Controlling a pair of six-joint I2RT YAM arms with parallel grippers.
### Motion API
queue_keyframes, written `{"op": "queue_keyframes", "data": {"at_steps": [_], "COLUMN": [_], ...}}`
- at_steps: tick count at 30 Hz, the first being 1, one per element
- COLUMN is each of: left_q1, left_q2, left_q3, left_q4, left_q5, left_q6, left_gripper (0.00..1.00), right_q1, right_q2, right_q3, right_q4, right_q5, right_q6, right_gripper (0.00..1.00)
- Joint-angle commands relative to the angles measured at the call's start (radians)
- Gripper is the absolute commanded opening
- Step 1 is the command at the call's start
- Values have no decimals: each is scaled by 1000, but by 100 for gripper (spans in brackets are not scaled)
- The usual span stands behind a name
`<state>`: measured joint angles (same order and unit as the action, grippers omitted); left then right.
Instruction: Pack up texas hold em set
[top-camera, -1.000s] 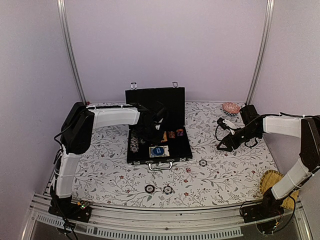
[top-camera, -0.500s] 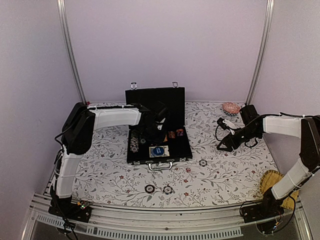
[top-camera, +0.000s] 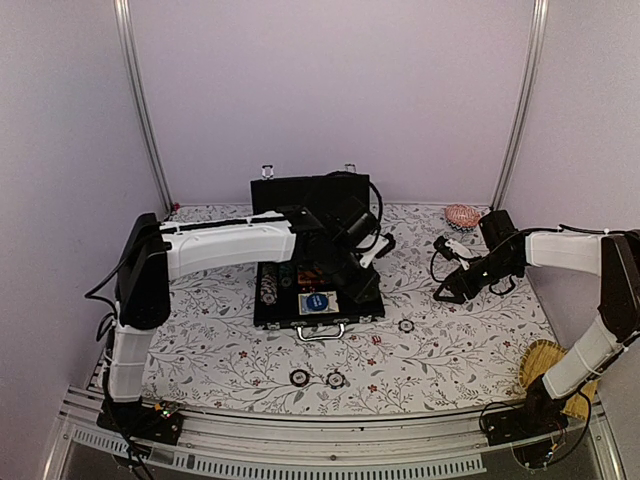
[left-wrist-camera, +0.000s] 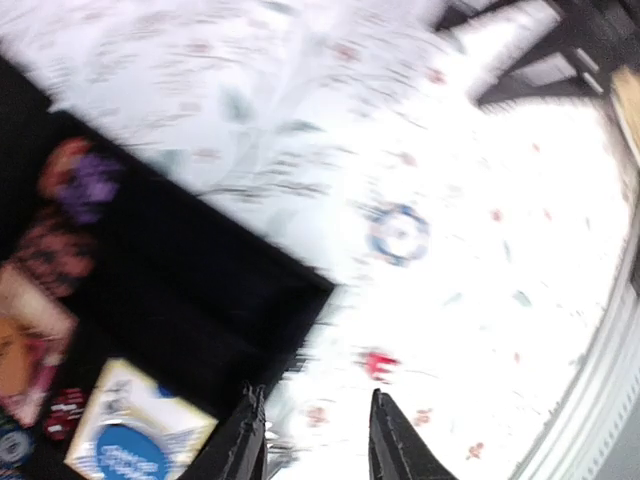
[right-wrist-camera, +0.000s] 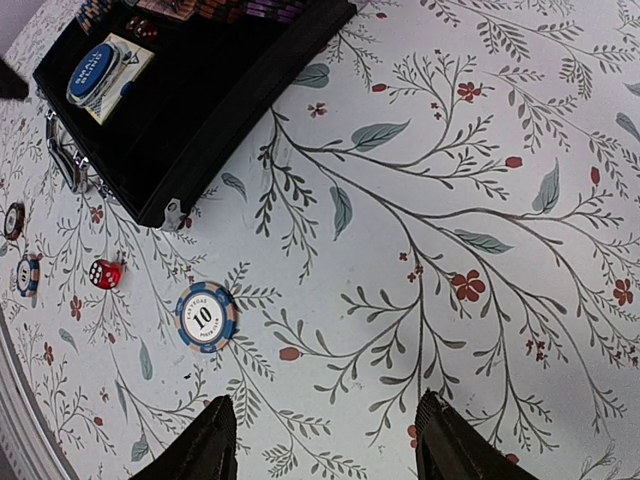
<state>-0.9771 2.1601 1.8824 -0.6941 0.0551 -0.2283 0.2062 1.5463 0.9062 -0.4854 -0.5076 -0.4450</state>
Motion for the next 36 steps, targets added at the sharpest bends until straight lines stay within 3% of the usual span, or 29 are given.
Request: {"op": "queue_keyframes", "data": {"at_steps": [1, 15, 36], "left_q1": [-72, -125, -130], "left_q2": [69, 226, 271], "left_q3": [36, 134, 149], "left_q4": [-43, -112, -146], "left_q5": [93, 120, 69], "left_q6": [134, 230, 238], "left_gripper": [37, 39, 31], "right_q1": [-3, -2, -2], "right_q2": [-3, -9, -8], "right_q3": [24, 21, 23], "right_q4": [-6, -5, -5], "right_q5": [-2, 7, 4], "right_q6": [-3, -5, -8], "right_gripper": [62, 62, 62]}}
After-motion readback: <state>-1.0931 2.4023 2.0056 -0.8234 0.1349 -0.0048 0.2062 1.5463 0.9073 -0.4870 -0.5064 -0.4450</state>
